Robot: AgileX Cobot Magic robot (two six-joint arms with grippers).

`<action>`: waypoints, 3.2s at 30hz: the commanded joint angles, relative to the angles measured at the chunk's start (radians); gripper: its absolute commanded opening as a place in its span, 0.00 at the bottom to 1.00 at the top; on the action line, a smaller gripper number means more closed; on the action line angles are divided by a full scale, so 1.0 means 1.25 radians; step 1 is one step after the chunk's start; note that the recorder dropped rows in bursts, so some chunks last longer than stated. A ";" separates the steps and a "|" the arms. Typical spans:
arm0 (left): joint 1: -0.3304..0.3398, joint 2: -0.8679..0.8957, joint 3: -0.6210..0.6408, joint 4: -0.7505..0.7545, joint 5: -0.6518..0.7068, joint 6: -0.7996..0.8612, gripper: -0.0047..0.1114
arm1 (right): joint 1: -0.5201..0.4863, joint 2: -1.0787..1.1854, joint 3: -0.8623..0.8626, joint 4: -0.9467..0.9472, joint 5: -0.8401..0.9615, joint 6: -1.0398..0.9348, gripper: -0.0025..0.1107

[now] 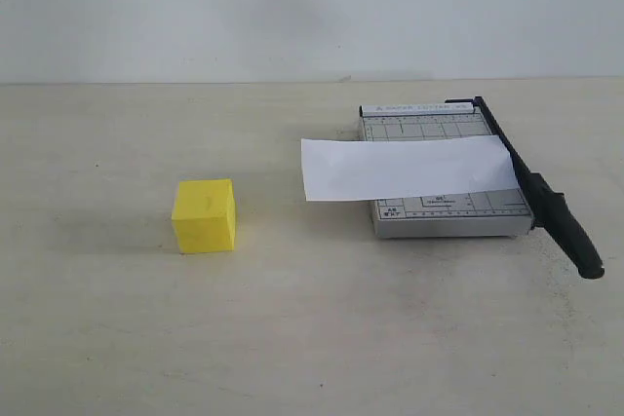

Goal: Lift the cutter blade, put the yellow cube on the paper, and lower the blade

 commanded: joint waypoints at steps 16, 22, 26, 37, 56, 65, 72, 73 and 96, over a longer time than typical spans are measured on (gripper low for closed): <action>-0.001 -0.003 -0.002 -0.001 -0.007 0.001 0.27 | 0.002 0.000 0.000 0.060 -0.065 0.095 0.02; -0.001 -0.003 -0.002 -0.001 -0.007 0.001 0.27 | 0.002 0.000 0.000 0.086 -0.173 0.260 0.02; -0.001 -0.003 -0.002 -0.001 -0.007 0.001 0.27 | 0.002 0.000 0.000 0.086 -0.190 0.325 0.02; -0.001 -0.003 -0.002 -0.001 -0.007 0.001 0.27 | 0.002 0.000 -0.010 0.086 -0.098 0.343 0.02; -0.001 -0.003 -0.002 -0.001 -0.007 0.001 0.27 | 0.002 0.639 -0.486 -0.019 0.473 0.027 0.57; -0.001 -0.003 -0.002 -0.001 -0.007 0.001 0.27 | 0.002 1.096 -0.681 -0.025 0.497 -0.096 0.57; -0.001 -0.003 -0.002 -0.001 -0.007 0.001 0.27 | 0.001 1.182 -0.681 -0.063 0.431 -0.097 0.57; -0.001 -0.003 -0.002 -0.001 -0.007 0.001 0.27 | 0.001 1.190 -0.681 -0.063 0.425 -0.097 0.57; -0.001 -0.003 -0.002 -0.001 -0.007 0.001 0.27 | 0.001 1.319 -0.681 -0.079 0.325 -0.097 0.44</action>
